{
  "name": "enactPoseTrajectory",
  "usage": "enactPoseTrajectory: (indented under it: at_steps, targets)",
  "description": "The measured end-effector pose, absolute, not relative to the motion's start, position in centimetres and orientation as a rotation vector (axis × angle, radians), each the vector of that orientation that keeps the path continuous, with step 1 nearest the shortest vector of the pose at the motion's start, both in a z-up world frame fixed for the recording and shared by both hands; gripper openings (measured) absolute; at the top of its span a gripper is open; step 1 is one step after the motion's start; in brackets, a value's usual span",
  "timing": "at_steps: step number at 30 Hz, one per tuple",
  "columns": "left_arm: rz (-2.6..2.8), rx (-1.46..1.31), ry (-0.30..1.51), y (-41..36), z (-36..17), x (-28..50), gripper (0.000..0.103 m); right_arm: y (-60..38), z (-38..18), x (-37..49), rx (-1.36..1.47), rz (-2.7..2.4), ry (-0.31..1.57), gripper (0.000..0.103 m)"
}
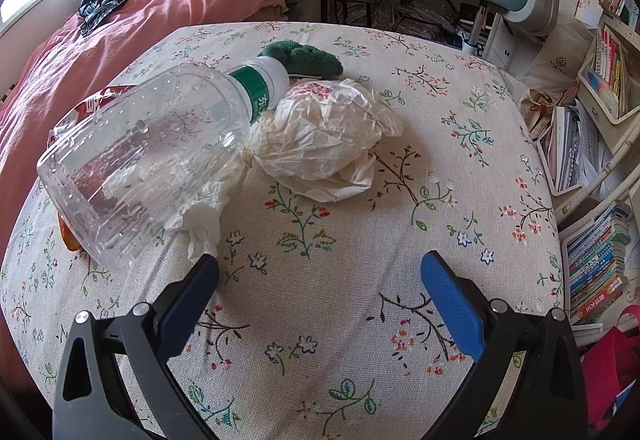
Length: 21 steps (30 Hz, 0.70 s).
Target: Collect trash
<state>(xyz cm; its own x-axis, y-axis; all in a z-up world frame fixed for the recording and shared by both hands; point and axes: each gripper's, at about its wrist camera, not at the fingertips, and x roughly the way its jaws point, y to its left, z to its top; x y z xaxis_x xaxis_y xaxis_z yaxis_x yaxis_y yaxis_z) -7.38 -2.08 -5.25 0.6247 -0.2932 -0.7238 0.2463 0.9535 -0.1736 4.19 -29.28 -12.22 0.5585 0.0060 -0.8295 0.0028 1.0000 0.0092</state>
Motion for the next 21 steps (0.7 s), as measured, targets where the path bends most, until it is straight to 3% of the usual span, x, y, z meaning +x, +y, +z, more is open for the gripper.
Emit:
enactPoseTrajectory:
  at_steps: [21]
  targets:
    - [-0.317, -0.076, 0.839, -1.82, -4.88, -7.33, 0.084, -29.29, -12.19, 4.16, 0.01, 0.002, 0.978, 0.096]
